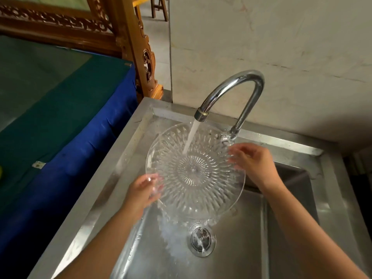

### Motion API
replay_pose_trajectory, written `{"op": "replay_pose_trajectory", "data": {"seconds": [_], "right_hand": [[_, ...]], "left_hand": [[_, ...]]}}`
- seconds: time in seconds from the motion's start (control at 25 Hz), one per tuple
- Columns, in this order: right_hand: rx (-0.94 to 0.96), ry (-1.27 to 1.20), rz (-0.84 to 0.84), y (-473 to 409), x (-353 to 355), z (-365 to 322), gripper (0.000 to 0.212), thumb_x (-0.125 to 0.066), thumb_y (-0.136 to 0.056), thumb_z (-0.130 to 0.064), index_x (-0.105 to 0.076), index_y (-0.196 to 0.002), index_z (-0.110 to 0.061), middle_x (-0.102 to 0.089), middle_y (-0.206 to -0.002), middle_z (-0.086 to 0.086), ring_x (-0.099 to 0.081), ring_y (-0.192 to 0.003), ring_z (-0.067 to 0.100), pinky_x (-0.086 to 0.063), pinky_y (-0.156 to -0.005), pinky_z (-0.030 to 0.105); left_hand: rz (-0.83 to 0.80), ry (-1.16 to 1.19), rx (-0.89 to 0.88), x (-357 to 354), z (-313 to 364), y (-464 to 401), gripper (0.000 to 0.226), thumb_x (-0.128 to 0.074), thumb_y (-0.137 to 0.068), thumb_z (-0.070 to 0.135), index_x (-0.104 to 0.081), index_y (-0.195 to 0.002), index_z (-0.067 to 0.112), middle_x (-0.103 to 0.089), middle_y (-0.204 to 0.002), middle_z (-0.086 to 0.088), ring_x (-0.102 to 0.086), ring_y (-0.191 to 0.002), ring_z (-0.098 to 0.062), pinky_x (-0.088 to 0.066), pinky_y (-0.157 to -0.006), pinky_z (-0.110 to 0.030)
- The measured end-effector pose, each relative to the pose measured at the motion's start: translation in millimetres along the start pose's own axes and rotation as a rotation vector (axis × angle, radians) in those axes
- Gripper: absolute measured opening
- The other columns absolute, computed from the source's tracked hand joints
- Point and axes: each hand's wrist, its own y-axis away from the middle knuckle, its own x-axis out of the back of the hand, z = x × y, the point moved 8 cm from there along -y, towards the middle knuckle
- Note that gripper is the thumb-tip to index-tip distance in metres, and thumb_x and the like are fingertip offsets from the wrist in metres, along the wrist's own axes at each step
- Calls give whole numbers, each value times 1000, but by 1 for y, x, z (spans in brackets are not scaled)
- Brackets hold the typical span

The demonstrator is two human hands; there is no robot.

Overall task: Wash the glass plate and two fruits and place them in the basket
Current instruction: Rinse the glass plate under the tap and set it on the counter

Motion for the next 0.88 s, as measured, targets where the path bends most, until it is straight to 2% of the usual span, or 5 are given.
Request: {"op": "replay_pose_trajectory", "data": {"seconds": [0.24,0.44,0.6,0.76,0.88], "right_hand": [[171,252,78,-8,16,-56,17,-58,-84,-17,-73,-75,-15,-73,-62,0,-70,-60,14,-55,-61,29],[-355,-107,-140,-1,-16,58,14,-57,-88,-5,-69,-90,2,-73,-75,13,-69,-58,17,-59,-56,25],[-580,-510,-214,33,-84,116,22,-47,-87,12,-58,-106,9,-67,-95,17,-69,-69,20,-58,-57,21],[-566,-892,-100,35,-114,106,14,-55,-85,6,-57,-85,-9,-64,-88,11,-71,-66,14,-59,-65,21],[-401,-971,44,22,-91,83,14,-61,-82,1,-60,-81,-12,-65,-81,8,-70,-67,12,-59,-69,22]], "left_hand": [[-155,90,216,-24,-38,12,13,-52,-90,5,-60,-100,8,-72,-94,-8,-73,-75,-19,-56,-66,-29],[11,-237,84,29,30,25,11,-58,-85,1,-64,-94,1,-74,-76,-10,-70,-52,-17,-58,-57,-27],[-34,-450,-53,28,92,39,16,-60,-86,9,-64,-100,16,-74,-88,-11,-72,-68,-23,-57,-55,-27],[-274,-514,-138,12,107,51,44,-55,-89,11,-51,-107,51,-76,-91,1,-73,-84,-13,-57,-64,-26],[-186,-397,-241,23,107,43,41,-52,-91,9,-53,-111,45,-70,-102,-3,-70,-91,-17,-59,-66,-29]]}}
